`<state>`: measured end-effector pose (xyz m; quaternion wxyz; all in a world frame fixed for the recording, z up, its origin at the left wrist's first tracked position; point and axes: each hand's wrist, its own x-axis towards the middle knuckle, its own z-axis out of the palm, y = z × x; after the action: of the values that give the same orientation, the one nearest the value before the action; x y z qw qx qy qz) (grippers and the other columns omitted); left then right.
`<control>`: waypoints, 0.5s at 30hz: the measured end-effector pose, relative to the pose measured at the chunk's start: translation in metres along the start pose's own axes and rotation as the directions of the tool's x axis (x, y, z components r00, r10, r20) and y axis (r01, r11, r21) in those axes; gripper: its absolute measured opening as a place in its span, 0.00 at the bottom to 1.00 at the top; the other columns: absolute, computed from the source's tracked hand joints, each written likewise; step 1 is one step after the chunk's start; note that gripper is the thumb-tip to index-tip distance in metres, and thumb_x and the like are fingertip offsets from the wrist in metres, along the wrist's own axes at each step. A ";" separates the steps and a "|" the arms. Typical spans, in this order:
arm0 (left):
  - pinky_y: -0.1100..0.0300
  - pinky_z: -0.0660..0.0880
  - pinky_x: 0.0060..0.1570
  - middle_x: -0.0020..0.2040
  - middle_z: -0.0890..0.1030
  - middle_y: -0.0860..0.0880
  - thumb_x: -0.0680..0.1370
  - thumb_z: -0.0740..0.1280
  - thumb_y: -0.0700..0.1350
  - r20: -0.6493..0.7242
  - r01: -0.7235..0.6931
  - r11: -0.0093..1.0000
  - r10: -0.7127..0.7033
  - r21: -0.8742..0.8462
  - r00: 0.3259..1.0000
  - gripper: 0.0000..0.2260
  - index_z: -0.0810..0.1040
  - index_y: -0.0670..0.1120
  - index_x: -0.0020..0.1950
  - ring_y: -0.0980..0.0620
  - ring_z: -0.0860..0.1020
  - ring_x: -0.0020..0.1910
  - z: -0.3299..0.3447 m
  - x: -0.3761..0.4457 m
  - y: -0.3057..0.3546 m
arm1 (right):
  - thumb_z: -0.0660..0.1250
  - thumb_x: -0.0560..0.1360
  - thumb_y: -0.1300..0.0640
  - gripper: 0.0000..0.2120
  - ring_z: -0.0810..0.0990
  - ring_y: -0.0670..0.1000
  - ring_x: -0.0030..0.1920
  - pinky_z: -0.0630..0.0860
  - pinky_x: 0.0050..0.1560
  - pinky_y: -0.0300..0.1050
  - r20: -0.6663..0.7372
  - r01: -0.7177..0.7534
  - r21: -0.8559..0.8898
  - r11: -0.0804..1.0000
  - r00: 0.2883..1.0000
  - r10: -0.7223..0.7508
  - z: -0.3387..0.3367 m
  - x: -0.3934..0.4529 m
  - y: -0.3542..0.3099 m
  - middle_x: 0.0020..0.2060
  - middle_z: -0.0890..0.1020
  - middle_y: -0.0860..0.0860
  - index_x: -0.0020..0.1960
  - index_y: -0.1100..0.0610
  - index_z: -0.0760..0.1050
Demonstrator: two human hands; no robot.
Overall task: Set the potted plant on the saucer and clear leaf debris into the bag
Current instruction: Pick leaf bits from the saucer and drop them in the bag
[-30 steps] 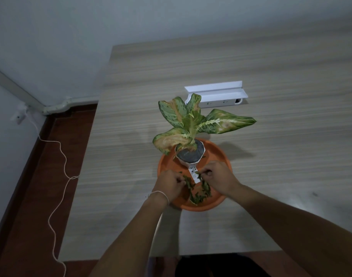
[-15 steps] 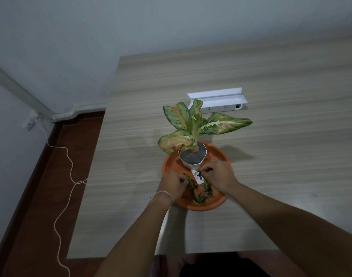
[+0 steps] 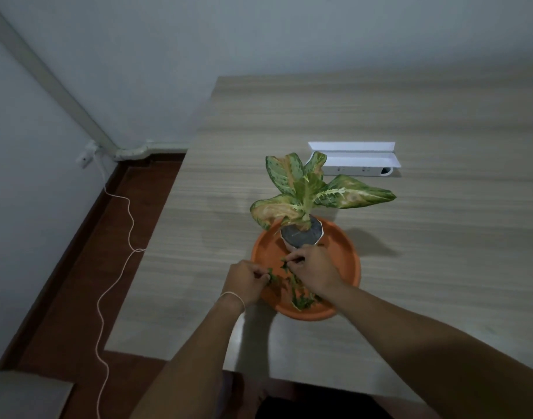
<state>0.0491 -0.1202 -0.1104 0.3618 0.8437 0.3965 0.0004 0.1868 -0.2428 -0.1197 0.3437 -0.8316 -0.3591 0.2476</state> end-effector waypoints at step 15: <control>0.66 0.77 0.39 0.34 0.85 0.49 0.71 0.74 0.41 -0.311 0.186 0.952 -0.258 -0.243 0.915 0.02 0.86 0.44 0.39 0.65 0.79 0.29 -0.133 -0.124 -0.166 | 0.69 0.72 0.63 0.08 0.81 0.45 0.40 0.73 0.38 0.32 0.208 0.212 -0.034 0.977 0.957 -0.200 0.136 -0.023 -0.149 0.43 0.87 0.50 0.45 0.54 0.86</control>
<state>-0.1854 -0.0520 -0.0783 0.3721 0.7377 0.5441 0.1459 0.0193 -0.1318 -0.0913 0.3057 -0.7694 -0.4838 0.2840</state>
